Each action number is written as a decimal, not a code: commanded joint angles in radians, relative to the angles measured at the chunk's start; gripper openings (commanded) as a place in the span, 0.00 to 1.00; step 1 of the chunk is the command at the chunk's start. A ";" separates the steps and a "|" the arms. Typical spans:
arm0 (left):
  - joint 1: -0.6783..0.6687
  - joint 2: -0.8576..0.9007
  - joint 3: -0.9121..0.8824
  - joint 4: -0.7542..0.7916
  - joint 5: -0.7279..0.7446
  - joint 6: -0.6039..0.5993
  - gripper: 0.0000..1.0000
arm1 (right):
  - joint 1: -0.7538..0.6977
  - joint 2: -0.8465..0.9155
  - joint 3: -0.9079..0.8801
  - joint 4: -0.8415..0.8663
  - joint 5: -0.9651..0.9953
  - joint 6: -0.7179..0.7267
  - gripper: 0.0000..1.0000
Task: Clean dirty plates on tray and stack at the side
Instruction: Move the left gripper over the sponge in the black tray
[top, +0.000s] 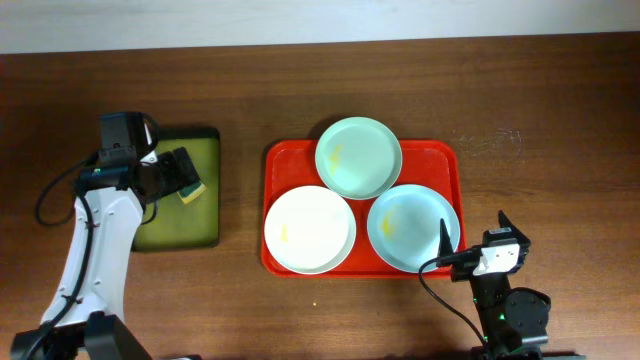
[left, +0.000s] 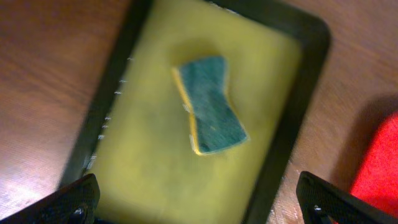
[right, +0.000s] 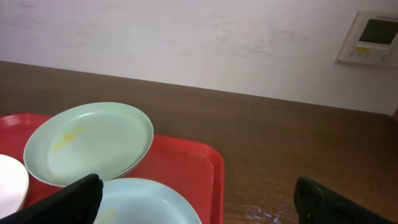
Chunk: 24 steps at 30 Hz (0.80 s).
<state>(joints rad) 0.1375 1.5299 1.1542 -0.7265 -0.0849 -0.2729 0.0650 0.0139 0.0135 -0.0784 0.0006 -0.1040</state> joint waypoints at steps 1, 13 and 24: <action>0.003 0.007 0.019 0.003 -0.094 -0.097 0.99 | -0.006 -0.007 -0.008 -0.002 0.012 0.011 0.99; 0.003 0.007 0.018 -0.034 -0.037 -0.096 0.99 | -0.006 -0.007 -0.008 -0.002 0.012 0.011 0.99; 0.003 0.007 0.018 -0.050 -0.005 -0.070 0.81 | -0.006 -0.007 -0.008 -0.002 0.012 0.011 0.98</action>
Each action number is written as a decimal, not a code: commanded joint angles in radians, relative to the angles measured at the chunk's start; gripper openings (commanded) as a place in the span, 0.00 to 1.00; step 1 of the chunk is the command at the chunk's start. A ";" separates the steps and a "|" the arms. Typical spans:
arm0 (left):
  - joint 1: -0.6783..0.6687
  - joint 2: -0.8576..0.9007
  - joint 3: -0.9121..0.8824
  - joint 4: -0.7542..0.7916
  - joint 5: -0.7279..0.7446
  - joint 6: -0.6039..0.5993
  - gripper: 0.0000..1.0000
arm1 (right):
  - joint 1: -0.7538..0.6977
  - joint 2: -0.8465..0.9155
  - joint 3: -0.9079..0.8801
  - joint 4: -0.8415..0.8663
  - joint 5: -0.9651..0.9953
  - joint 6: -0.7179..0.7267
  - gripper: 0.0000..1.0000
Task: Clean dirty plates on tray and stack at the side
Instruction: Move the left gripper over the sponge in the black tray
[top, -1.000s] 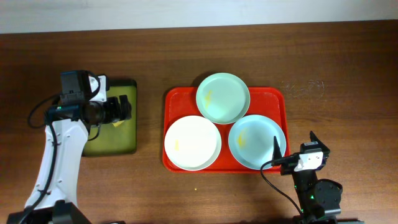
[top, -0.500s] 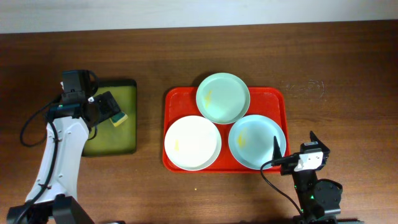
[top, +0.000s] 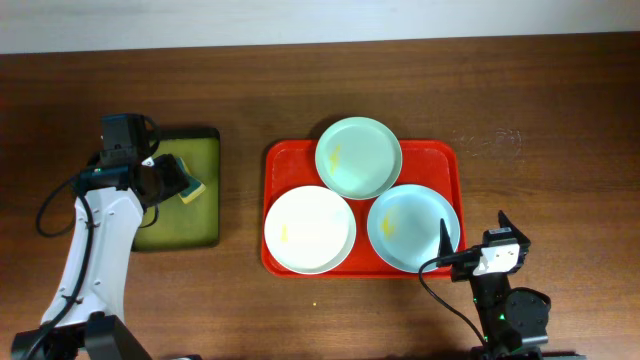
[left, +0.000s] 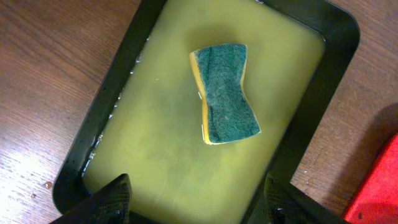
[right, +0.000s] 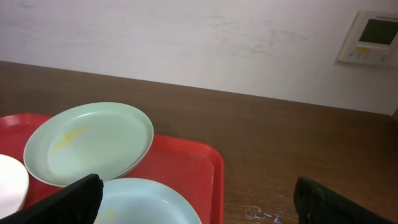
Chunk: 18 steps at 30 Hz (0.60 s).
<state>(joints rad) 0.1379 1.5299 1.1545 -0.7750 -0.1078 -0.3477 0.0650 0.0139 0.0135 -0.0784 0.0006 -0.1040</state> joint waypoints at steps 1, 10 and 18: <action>0.002 0.007 0.018 -0.001 0.018 0.005 0.86 | -0.006 -0.007 -0.008 -0.002 0.012 0.011 0.99; 0.002 0.007 0.018 0.000 0.018 0.004 0.99 | -0.006 -0.007 -0.008 -0.002 0.012 0.011 0.99; 0.003 0.007 0.017 0.050 0.014 0.004 0.99 | -0.006 -0.007 -0.008 -0.002 0.012 0.011 0.99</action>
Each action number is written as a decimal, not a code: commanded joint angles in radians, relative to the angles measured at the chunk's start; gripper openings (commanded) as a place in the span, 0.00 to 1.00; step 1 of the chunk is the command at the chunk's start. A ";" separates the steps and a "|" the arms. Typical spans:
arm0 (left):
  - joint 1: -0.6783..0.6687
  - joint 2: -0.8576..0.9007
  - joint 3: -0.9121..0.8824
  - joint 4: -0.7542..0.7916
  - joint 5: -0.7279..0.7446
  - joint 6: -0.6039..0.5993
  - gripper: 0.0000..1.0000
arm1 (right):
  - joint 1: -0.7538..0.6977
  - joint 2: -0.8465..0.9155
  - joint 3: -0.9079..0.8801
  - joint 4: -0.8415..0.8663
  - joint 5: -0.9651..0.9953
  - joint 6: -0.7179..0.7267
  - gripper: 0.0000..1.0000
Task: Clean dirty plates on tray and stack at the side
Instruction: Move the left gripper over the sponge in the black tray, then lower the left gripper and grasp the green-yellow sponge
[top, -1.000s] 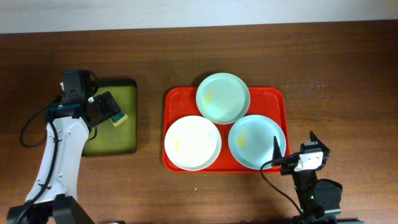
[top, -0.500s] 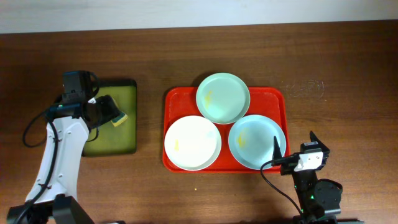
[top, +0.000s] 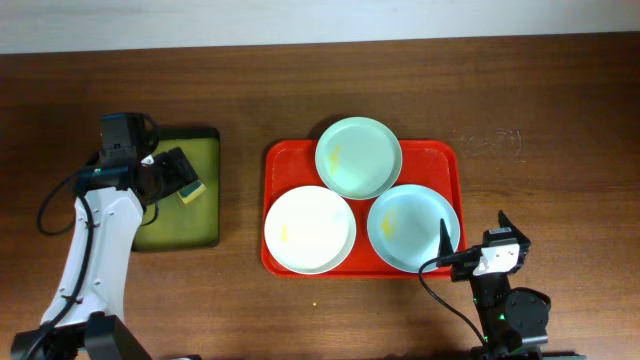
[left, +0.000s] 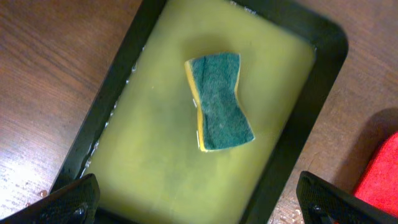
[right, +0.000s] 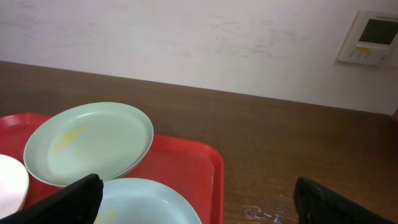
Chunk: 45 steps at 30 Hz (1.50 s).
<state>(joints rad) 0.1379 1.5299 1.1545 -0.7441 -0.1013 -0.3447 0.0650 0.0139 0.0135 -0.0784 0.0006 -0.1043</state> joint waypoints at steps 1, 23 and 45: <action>0.003 0.008 0.017 0.026 0.008 0.001 0.99 | -0.006 -0.007 -0.008 -0.002 0.012 0.011 0.99; 0.003 0.131 0.142 -0.150 0.063 0.108 0.99 | -0.006 -0.007 -0.008 -0.002 0.012 0.011 0.99; 0.003 0.175 0.141 0.056 0.061 0.107 0.89 | -0.006 -0.007 -0.008 -0.002 0.012 0.011 0.99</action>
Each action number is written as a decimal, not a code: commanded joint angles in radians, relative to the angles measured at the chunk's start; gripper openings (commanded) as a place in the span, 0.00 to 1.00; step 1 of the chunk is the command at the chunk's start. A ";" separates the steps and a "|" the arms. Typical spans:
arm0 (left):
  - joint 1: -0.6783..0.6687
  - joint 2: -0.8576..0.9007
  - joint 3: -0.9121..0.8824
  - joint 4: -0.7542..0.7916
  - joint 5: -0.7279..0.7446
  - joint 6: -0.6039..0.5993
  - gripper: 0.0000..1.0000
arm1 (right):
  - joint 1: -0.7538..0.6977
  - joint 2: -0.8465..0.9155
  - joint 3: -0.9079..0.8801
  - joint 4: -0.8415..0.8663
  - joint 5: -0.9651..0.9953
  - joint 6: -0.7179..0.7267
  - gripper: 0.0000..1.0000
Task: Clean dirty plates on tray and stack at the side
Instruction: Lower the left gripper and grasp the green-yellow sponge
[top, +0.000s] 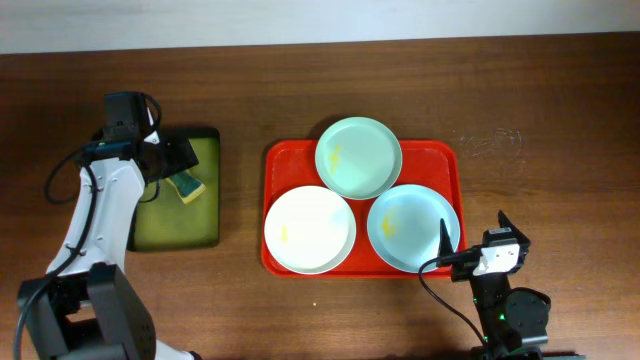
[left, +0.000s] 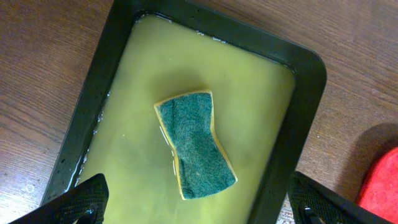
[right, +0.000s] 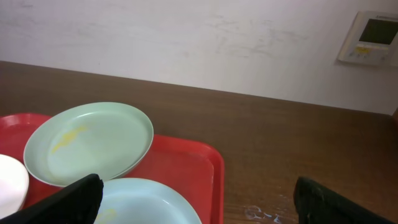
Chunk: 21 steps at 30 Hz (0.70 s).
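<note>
Three dirty plates lie on the red tray (top: 455, 165): a green plate (top: 359, 157) at the back, a white plate (top: 309, 229) front left and a light blue plate (top: 413, 228) front right, each with a yellow smear. The green-and-yellow sponge (left: 194, 144) lies in the yellow liquid of the black basin (left: 309, 93). My left gripper (left: 198, 205) hangs open above the sponge (top: 188, 186), touching nothing. At the table's front, my right gripper (right: 199, 205) stands open and empty beside the tray's right corner.
The black basin (top: 213, 135) sits left of the red tray with a strip of bare table between them. Brown tabletop stretches right of the tray and behind it. A white wall with a small panel (right: 372, 37) stands beyond the table.
My left gripper has shifted toward the far end of the basin and turned a little, so the sponge now sits lower in its view. It remains open. The right arm is unmoved.
My left gripper hung open over the sponge in the basin. Then its fingers stood narrower above the sponge, then wide again. Now it is open nearer the basin's far end. The sponge stayed in the liquid, and the plates and right arm never moved.
</note>
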<state>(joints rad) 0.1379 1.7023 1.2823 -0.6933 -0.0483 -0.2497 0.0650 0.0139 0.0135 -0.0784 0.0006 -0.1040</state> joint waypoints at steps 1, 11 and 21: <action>0.003 0.005 0.013 0.006 0.007 0.012 0.89 | -0.006 -0.007 -0.008 -0.002 0.012 0.011 0.99; 0.003 0.065 0.013 0.012 0.007 0.012 0.91 | -0.006 -0.007 -0.008 -0.002 0.012 0.011 0.99; 0.003 0.152 0.013 0.036 -0.021 -0.020 0.84 | -0.006 -0.007 -0.008 -0.002 0.012 0.011 0.99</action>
<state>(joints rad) 0.1379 1.7832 1.2831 -0.6571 -0.0601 -0.2501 0.0650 0.0139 0.0135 -0.0784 0.0006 -0.1043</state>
